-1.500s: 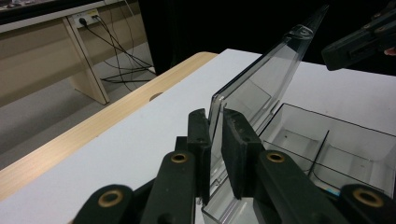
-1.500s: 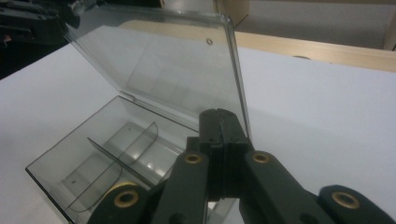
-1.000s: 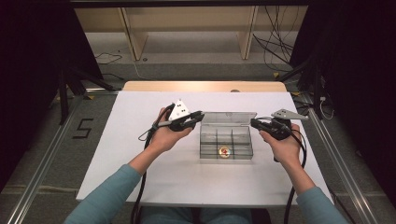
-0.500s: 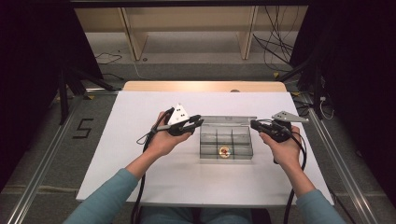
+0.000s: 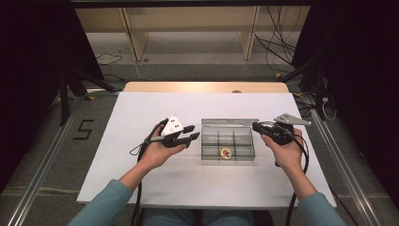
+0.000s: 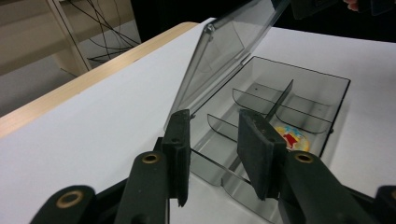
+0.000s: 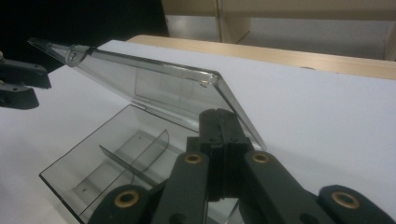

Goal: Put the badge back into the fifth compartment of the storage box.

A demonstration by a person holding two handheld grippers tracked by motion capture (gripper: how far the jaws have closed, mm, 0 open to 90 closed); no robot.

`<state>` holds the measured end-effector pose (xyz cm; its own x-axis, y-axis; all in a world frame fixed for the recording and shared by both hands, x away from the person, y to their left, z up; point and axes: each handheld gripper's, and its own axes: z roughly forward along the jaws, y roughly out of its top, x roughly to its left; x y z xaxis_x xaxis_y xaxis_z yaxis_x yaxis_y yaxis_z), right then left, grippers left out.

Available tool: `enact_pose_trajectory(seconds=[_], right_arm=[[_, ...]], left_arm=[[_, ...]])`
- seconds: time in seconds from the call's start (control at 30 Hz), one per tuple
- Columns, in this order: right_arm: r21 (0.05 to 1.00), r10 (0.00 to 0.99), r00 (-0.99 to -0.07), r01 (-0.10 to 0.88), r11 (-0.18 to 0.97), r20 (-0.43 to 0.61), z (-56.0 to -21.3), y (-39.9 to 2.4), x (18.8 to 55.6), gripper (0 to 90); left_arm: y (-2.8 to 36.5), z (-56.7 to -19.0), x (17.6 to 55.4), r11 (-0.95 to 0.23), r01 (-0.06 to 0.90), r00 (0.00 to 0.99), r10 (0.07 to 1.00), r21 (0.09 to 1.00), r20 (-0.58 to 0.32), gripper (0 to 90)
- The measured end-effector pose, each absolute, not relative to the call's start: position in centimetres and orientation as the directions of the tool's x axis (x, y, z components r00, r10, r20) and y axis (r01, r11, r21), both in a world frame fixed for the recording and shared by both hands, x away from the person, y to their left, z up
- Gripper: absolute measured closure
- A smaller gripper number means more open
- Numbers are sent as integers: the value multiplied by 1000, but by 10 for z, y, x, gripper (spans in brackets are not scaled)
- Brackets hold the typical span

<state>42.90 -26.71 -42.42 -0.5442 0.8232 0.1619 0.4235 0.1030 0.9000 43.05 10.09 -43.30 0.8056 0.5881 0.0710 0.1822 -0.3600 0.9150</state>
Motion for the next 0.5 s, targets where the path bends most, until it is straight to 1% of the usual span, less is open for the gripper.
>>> enact_pose_trajectory(seconds=[0.5], right_arm=[[902, 821, -547, 420, 102, 162, -425, -266, 426, 900]], left_arm=[[107, -444, 422, -378, 206, 811, 582, 903, 59, 679]])
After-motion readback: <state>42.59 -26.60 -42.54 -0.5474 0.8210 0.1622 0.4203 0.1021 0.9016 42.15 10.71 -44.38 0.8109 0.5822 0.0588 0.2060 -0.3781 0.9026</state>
